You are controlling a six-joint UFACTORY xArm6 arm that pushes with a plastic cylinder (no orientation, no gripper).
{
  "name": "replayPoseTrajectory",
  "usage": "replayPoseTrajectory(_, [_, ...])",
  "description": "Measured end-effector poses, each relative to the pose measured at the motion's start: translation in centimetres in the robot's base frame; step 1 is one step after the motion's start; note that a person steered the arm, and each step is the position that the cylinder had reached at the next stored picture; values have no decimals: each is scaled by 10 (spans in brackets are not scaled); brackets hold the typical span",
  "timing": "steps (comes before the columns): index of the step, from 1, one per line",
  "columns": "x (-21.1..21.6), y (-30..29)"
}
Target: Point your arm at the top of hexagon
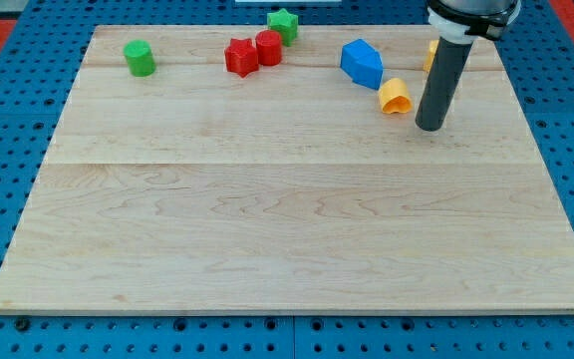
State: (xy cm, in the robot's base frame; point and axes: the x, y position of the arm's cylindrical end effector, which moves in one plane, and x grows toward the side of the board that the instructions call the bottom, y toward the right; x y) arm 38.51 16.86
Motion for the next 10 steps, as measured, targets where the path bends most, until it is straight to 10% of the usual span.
replayPoseTrajectory(5, [-7, 31])
replayPoseTrajectory(7, [-75, 140])
replayPoseTrajectory(10, [-178, -4])
